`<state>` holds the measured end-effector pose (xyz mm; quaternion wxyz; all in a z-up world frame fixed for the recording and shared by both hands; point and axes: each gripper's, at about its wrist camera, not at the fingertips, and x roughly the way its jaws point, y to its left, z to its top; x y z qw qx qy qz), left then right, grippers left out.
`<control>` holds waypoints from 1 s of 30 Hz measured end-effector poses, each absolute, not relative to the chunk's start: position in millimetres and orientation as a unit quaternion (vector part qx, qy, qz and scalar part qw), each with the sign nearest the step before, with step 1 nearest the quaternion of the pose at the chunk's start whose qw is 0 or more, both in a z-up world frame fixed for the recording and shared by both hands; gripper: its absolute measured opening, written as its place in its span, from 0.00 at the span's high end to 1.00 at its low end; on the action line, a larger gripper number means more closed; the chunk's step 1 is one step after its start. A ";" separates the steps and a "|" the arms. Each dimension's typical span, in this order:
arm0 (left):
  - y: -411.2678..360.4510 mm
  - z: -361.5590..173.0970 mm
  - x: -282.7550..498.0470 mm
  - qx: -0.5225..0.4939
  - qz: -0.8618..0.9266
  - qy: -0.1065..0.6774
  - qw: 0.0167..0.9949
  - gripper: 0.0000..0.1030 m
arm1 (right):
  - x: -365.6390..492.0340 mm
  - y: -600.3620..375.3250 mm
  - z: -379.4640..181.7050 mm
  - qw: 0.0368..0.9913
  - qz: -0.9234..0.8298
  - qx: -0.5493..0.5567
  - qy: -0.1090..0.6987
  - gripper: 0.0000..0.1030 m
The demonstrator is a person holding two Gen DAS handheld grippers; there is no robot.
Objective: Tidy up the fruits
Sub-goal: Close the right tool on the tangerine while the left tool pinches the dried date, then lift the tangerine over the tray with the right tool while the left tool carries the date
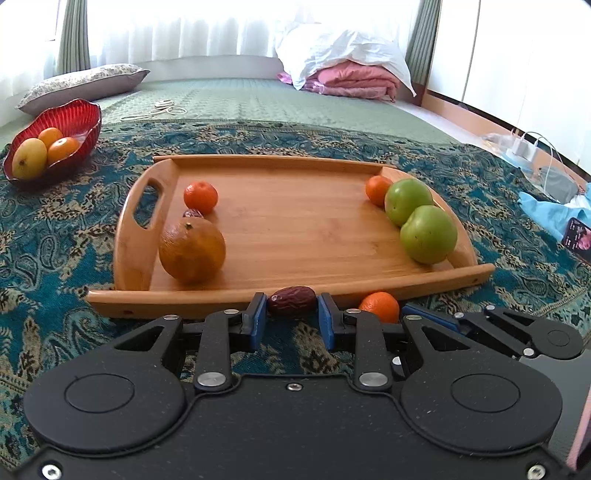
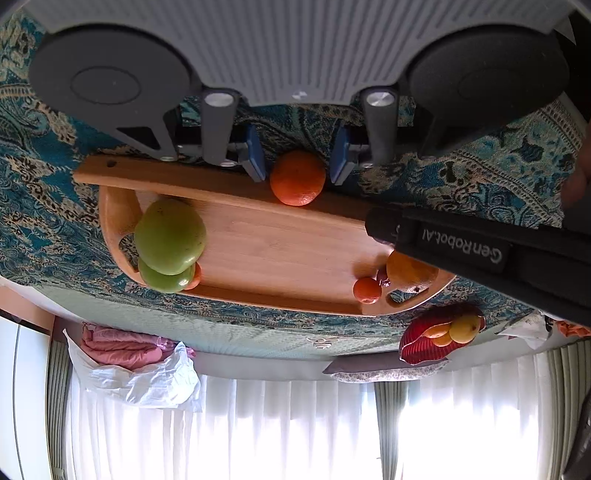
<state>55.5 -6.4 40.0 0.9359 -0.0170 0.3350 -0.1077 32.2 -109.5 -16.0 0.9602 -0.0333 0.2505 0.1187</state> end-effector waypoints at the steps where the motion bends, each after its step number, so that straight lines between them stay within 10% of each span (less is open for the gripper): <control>1: -5.5 40.5 55.7 -0.019 -0.106 0.335 0.936 0.73 | 33.3 -108.5 -16.6 0.960 0.117 -0.032 0.252 0.56; 30: -6.2 45.0 89.7 -0.042 -0.092 0.315 0.944 0.73 | 66.1 -119.2 9.3 0.972 0.071 0.005 0.222 0.64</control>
